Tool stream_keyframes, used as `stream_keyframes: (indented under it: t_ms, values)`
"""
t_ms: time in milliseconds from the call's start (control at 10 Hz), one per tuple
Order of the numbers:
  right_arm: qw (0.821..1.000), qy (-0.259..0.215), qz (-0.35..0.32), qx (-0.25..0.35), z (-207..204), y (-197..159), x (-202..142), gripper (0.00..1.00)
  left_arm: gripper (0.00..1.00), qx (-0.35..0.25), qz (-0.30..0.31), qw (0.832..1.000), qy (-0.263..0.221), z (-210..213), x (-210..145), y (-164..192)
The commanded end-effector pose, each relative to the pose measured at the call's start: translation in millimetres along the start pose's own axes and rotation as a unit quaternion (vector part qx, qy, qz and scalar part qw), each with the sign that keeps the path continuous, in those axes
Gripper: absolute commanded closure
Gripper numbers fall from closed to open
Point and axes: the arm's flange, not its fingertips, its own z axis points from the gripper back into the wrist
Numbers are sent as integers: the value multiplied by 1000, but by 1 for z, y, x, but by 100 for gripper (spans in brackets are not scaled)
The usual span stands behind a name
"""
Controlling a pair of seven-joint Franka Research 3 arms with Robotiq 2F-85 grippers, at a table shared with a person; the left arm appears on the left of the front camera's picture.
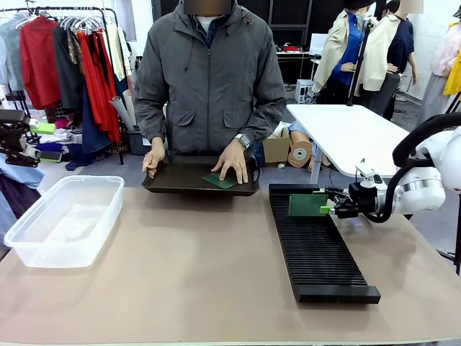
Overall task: Sort PCBs into racks and boxes based on the side picked up.
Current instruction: If the short side of the Blank PCB is picked up, insert it into the PCB Rack ; if the long side is picked up, place it in the Organizing box, then pick up the Blank PCB handed by the Human.
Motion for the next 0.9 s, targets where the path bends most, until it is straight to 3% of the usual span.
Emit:
stream_keyframes:
  t_ms: [0,800]
  values:
    - [1000,0,3,0,0,-1,3,0,0,-4,5,1000,-2,0,0,-3]
    - [1000,0,3,0,0,-1,3,0,0,-4,5,1000,-2,0,0,-3]
